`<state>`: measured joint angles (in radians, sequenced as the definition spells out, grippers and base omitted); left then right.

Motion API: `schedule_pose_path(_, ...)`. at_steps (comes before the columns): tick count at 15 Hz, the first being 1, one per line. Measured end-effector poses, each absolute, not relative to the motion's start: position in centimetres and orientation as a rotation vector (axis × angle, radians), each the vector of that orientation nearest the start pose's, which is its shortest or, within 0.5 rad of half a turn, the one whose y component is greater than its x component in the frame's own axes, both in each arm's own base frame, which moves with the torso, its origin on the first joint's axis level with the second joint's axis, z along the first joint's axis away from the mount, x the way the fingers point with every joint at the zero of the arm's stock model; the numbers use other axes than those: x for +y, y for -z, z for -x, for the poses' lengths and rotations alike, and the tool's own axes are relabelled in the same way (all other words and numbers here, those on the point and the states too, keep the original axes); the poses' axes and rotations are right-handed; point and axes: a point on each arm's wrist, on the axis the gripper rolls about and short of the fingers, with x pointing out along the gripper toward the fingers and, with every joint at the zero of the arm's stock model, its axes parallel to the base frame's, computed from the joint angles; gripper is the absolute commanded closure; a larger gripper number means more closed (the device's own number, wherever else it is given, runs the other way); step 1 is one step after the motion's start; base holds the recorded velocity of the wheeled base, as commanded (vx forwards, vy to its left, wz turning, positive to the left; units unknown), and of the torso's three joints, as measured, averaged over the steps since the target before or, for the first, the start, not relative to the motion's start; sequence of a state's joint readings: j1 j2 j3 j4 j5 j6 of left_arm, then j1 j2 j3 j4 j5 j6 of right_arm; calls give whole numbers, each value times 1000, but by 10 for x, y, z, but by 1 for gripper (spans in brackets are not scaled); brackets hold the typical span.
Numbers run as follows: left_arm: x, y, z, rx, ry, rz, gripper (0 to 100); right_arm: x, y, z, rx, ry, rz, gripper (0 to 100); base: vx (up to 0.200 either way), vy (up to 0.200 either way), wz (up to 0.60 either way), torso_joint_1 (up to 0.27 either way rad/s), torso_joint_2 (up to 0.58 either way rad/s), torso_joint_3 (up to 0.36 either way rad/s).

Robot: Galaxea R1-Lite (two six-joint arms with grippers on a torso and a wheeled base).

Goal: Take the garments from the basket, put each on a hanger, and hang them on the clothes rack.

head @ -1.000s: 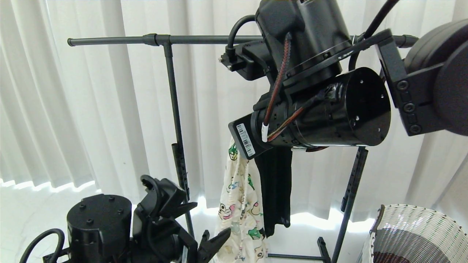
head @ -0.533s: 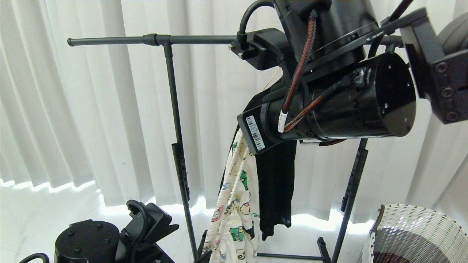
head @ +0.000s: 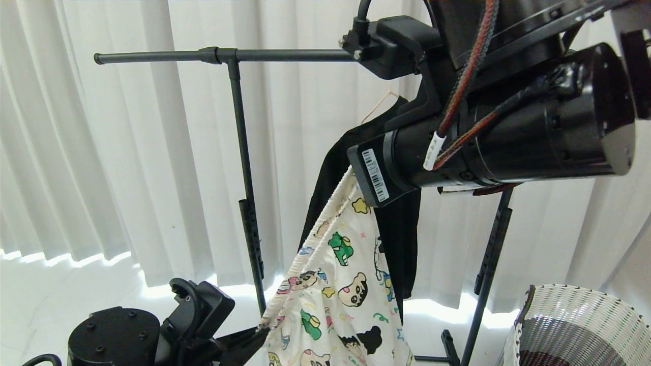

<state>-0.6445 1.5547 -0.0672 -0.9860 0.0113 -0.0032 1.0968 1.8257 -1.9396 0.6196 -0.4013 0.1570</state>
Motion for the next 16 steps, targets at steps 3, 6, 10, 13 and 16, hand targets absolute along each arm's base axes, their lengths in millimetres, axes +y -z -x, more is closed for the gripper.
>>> schedule_pose_path(3,-97,-91,-142,412,567,-246,100,273,-337,-152,502,-588,177,100,0,0,0,0,0,0)
schedule_pose_path(6,-96,-119,-161,290,531,-213,100,254,-338,-151,515,-474,174,100,0,0,0,0,0,0)
schedule_pose_path(10,-98,-172,-187,338,534,-191,100,223,-335,-148,530,-407,193,100,0,0,0,0,0,0)
schedule_pose_path(13,-93,-232,-178,497,639,-170,100,198,-340,-143,520,-377,184,100,0,0,0,0,0,0)
schedule_pose_path(16,-82,-307,-152,513,741,-125,100,177,-349,-140,490,-351,171,100,0,0,0,0,0,0)
